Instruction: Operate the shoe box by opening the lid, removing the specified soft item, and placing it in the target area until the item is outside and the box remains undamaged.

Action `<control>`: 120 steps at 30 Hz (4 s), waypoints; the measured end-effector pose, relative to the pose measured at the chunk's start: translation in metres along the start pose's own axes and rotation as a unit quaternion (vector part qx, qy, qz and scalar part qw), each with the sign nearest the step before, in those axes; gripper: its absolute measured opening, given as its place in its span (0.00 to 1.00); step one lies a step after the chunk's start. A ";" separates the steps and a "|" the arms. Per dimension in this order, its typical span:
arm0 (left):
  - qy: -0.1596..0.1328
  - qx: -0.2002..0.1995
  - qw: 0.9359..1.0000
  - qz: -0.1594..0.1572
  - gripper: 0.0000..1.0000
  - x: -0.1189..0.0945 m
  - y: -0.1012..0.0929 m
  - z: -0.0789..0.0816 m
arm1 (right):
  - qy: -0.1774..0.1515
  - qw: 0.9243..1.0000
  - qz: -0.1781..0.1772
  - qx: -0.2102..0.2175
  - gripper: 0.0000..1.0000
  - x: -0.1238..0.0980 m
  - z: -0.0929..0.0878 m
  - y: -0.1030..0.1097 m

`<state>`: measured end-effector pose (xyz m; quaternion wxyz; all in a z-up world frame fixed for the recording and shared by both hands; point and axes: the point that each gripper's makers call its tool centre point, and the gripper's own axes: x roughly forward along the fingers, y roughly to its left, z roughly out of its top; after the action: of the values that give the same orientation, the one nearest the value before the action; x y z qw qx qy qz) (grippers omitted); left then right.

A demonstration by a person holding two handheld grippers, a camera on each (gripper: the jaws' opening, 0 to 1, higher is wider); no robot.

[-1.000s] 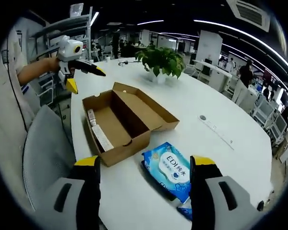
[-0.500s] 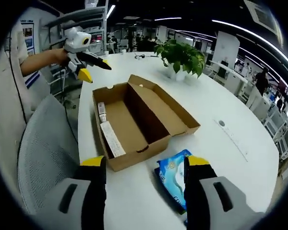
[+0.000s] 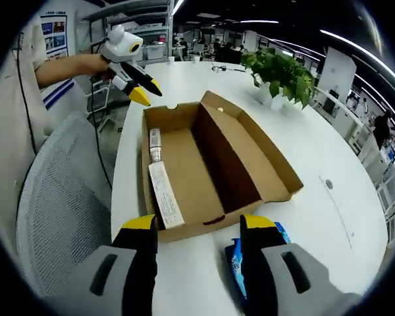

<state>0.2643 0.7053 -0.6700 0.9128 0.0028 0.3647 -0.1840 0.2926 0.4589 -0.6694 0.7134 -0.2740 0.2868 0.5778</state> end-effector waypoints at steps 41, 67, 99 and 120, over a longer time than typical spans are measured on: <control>0.047 -0.124 0.990 0.039 0.08 0.014 0.026 -0.044 | 0.084 0.978 0.181 -0.057 0.30 0.074 -0.004 0.039; 0.051 -0.118 0.991 0.048 0.07 0.014 0.021 -0.044 | 0.110 0.980 0.165 -0.023 0.16 0.082 -0.007 0.046; 0.062 -0.106 0.991 0.056 0.07 0.014 0.022 -0.044 | 0.029 0.992 0.110 -0.057 0.15 0.024 0.060 0.038; 0.072 -0.096 0.991 0.057 0.07 0.014 0.022 -0.044 | 0.012 0.994 0.087 -0.070 0.15 -0.030 0.079 0.016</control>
<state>0.2517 0.7274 -0.7142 0.8893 -0.0505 0.4444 -0.0951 0.2793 0.4986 -0.5944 0.6356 -0.3046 0.2770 0.6531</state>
